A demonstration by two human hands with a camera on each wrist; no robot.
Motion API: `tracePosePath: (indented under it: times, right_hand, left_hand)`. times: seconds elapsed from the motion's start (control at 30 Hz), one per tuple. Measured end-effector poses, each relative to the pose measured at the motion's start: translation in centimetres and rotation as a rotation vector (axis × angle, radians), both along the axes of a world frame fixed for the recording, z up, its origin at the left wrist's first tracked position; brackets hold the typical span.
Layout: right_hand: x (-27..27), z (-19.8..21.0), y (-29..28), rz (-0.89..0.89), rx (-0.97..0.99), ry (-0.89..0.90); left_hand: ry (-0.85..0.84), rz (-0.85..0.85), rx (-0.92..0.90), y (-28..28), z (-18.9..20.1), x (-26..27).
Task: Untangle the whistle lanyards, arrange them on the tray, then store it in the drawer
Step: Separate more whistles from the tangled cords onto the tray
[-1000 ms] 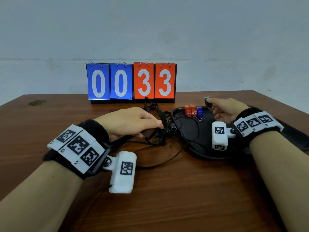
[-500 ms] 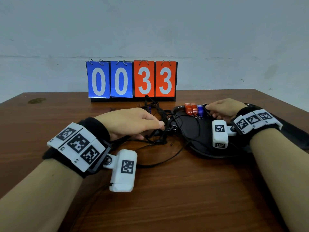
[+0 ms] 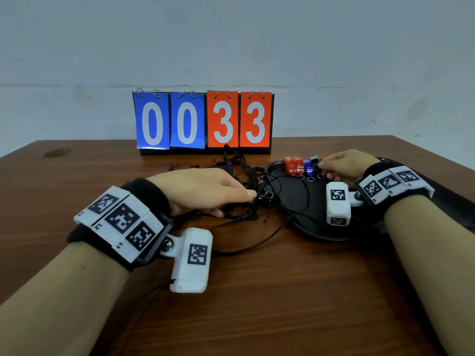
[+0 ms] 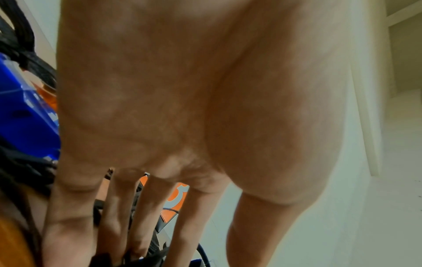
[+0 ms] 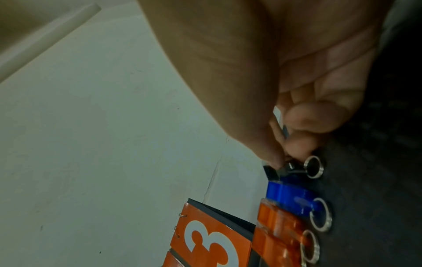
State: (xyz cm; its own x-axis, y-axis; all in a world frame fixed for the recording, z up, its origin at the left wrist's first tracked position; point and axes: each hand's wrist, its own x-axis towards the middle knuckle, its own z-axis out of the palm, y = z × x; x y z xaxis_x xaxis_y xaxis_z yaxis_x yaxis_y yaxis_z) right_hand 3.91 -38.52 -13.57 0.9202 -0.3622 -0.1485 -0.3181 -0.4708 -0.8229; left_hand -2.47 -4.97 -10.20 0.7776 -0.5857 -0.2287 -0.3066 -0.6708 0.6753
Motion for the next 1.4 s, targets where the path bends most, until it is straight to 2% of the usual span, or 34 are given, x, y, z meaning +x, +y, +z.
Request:
tracePosePath:
  times: [0.23, 0.4, 0.53, 0.67, 0.97, 1.13, 1.4]
  right_hand:
    - [0.1, 0.2, 0.2, -0.040, -0.028, 0.031]
    - [0.0, 0.8, 0.3, -0.051, -0.152, 0.048]
    - [0.3, 1.1, 0.6, -0.040, -0.079, 0.040]
    - [0.3, 1.3, 1.1, 0.061, 0.067, 0.012]
    - [-1.5, 2.1, 4.8, 0.350, 0.122, -0.073]
    - [-2.4, 2.5, 5.8, 0.502, 0.191, 0.070]
    - [-2.7, 2.1, 7.2, 0.725, 0.260, 0.145]
  left_hand:
    - [-0.010, 0.037, 0.004, 0.0, 0.0, 0.0]
    - [-0.006, 0.045, -0.001, 0.0, -0.1, 0.1]
    - [0.033, 0.048, -0.032, 0.0, 0.0, 0.0]
    - [0.028, 0.074, -0.071, 0.1, 0.0, 0.2]
    - [0.004, -0.029, -0.012, -0.1, -0.1, -0.3]
    - [-0.034, -0.113, 0.106, -0.3, 0.3, -0.7]
    - [-0.033, -0.046, 0.028, -0.2, 0.1, -0.4]
